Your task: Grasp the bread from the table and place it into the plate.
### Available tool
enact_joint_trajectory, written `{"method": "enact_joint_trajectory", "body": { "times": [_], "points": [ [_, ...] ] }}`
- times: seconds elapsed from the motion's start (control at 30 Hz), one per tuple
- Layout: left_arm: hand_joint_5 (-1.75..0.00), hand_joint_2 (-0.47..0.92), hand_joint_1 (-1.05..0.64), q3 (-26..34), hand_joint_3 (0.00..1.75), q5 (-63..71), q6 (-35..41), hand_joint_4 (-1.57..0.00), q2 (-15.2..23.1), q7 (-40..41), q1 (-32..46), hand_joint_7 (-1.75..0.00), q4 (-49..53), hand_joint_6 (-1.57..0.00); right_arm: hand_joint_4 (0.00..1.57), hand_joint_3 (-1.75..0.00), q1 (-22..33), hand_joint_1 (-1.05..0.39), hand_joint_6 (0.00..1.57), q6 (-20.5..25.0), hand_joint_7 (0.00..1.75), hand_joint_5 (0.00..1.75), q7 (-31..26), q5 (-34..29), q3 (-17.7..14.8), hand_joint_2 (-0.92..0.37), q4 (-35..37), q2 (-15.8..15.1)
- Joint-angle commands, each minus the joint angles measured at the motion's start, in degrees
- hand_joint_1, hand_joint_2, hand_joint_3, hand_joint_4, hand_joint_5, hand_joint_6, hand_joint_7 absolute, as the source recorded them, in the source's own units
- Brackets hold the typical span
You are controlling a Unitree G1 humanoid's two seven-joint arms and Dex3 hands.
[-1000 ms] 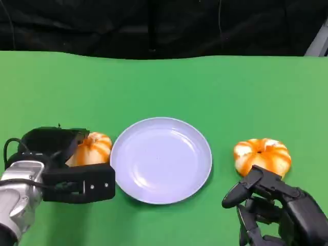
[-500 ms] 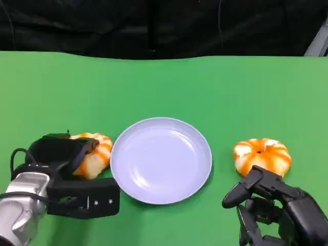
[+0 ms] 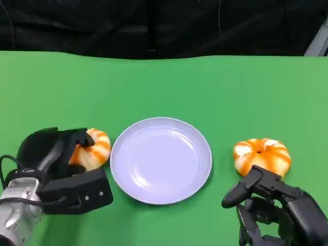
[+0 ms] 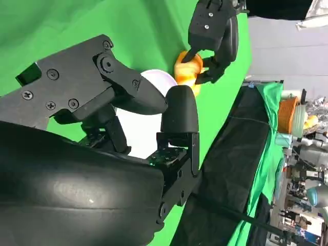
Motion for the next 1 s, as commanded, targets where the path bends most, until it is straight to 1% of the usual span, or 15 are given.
{"method": "enact_joint_trajectory", "body": {
  "times": [0.03, 0.13, 0.53, 0.57, 0.63, 0.67, 0.73, 0.8, 0.87, 1.0],
  "points": [
    [-1.74, 0.91, -0.03, 2.5, 0.14, -2.0, -0.6, -0.83, 0.1, 3.2, -1.3, -1.74, -0.4, -0.59, 0.77, -0.96, 0.1, -0.05, 0.71, 0.3, 1.47, 1.75, -0.3, 0.0, -0.2, -0.71, -0.5, -0.3],
    [-1.75, 0.91, -0.03, 3.4, 0.20, -2.7, -0.6, -0.80, 0.1, 4.0, -1.3, -1.75, -1.1, -0.55, 0.77, -0.96, 0.1, -0.06, 0.71, 0.5, 1.47, 1.75, -0.4, -0.2, -0.2, -0.71, -0.6, -0.4],
    [-1.75, 0.89, -0.03, 3.6, 0.25, -2.6, -0.6, -0.80, 0.0, 4.1, -1.3, -1.75, -1.1, -0.55, 0.77, -0.96, 0.1, -0.06, 0.71, 0.5, 1.47, 1.75, -0.4, -0.2, -0.2, -0.71, -0.6, -0.4],
    [-1.75, 0.87, -0.03, 5.3, 0.30, -3.0, 0.4, -0.82, 1.4, 2.8, -0.5, -1.75, -7.4, -0.57, 0.77, -0.96, 0.2, -0.06, 0.71, 0.0, 1.47, 1.75, -0.3, -0.1, -0.4, -0.71, -0.3, -0.5],
    [-1.75, 0.56, -0.04, 8.0, 0.88, -3.3, 1.0, -0.86, 4.1, 0.1, 0.9, -1.75, -18.9, -0.64, 0.76, -0.96, 0.2, -0.06, 0.70, -0.7, 1.47, 1.75, -0.1, 0.3, -0.7, -0.71, 0.2, -0.6],
    [-1.75, 0.47, -0.04, 8.7, 1.06, -3.3, 1.4, -0.88, 4.7, -0.8, 1.5, -1.75, -22.0, -0.67, 0.76, -0.96, 0.3, -0.06, 0.70, -0.9, 1.47, 1.75, 0.0, 0.4, -0.8, -0.71, 0.3, -0.6],
    [-1.75, 0.42, -0.05, 9.2, 1.16, -3.1, 2.2, -0.88, 4.7, -2.0, 2.3, -1.75, -24.3, -0.68, 0.76, -0.96, 0.3, -0.05, 0.70, -0.9, 1.46, 1.75, 0.0, 0.5, -0.8, -0.71, 0.3, -0.6],
    [-1.75, 0.43, -0.07, 9.4, 1.20, -6.8, 1.2, -0.88, 5.4, -10.1, 3.5, -1.74, -32.9, -0.69, 0.76, -0.96, 0.4, -0.05, 0.70, -0.9, 1.46, 1.75, 0.0, 0.4, -0.8, -0.71, 0.3, -0.6],
    [-1.75, 0.44, -0.08, 9.7, 1.22, -8.7, 1.4, -0.88, 5.7, -14.5, 4.3, -1.74, -37.3, -0.69, 0.76, -0.96, 0.5, -0.06, 0.70, -0.9, 1.46, 1.75, 0.0, 0.4, -0.9, -0.71, 0.3, -0.6],
    [-1.75, 0.45, -0.08, 10.7, 1.22, -8.6, 2.2, -0.87, 5.2, -16.6, 5.1, -1.74, -39.1, -0.70, 0.76, -0.96, 0.5, -0.06, 0.71, -0.9, 1.46, 1.75, 0.0, 0.4, -0.9, -0.71, 0.3, -0.6]
  ]
}}
